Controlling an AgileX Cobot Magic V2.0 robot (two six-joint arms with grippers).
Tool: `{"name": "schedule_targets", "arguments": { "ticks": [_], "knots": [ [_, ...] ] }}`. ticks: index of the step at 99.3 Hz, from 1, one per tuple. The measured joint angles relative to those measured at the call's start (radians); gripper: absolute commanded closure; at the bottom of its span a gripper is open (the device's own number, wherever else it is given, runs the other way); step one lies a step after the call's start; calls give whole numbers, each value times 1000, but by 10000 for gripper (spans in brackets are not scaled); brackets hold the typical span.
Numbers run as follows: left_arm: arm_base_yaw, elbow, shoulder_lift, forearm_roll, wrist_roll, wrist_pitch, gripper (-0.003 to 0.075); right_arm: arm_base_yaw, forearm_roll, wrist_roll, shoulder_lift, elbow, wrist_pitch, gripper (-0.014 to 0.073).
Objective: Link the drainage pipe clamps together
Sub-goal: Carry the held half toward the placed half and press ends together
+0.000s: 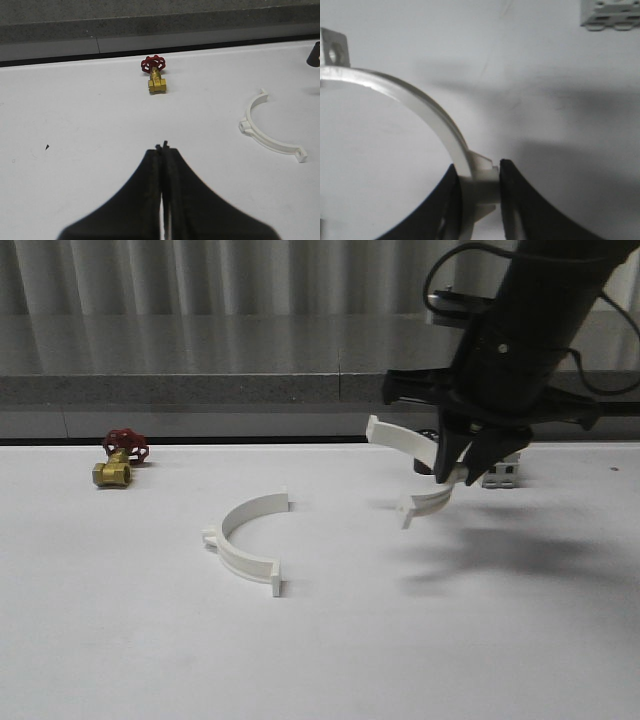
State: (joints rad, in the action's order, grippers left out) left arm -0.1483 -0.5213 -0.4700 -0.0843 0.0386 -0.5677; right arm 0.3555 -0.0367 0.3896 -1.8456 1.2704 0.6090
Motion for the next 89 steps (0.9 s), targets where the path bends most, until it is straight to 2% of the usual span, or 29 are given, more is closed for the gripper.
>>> {"name": "schedule_targets", "arguments": {
  "ticks": [40, 89],
  "knots": [
    [0, 0, 0, 0, 0, 0, 740, 171, 243, 313, -181, 183, 150, 649],
    [0, 0, 0, 0, 0, 0, 740, 229, 274, 403, -264, 292, 181, 649]
  ]
}}
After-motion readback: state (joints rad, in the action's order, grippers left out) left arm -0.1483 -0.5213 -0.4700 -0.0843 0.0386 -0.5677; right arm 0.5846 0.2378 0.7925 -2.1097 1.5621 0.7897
